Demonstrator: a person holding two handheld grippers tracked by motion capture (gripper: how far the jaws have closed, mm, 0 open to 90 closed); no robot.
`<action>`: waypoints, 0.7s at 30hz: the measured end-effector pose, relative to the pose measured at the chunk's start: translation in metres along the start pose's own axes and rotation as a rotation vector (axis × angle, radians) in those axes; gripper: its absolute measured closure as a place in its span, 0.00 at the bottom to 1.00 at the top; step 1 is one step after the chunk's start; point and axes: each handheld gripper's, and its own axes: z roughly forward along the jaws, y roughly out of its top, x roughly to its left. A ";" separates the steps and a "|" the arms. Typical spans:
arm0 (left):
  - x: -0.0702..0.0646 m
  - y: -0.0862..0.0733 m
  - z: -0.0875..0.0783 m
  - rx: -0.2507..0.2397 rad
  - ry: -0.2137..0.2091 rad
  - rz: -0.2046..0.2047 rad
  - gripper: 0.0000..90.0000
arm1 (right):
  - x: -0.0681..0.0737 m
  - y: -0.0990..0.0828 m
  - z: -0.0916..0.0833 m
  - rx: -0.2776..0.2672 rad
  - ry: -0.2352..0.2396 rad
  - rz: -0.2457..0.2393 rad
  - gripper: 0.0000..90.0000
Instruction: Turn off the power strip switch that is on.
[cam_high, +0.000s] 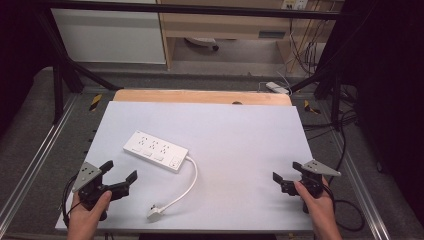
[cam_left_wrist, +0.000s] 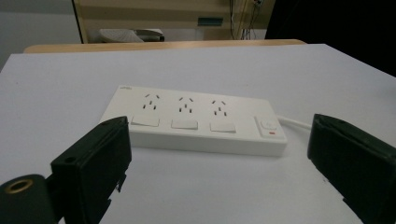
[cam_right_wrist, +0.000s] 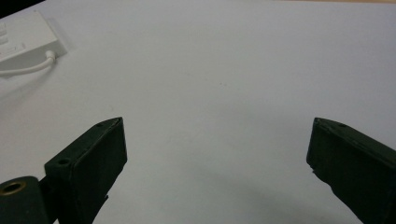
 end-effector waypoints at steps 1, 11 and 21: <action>-0.001 0.000 0.000 0.004 -0.002 0.003 0.07 | 0.001 0.000 0.001 0.005 0.001 -0.003 0.06; -0.004 0.001 0.001 -0.008 -0.005 0.014 0.07 | 0.005 0.005 0.000 -0.041 0.038 -0.036 0.06; -0.004 0.003 0.000 -0.020 -0.021 0.000 0.07 | 0.009 0.008 -0.004 -0.087 -0.002 -0.045 0.06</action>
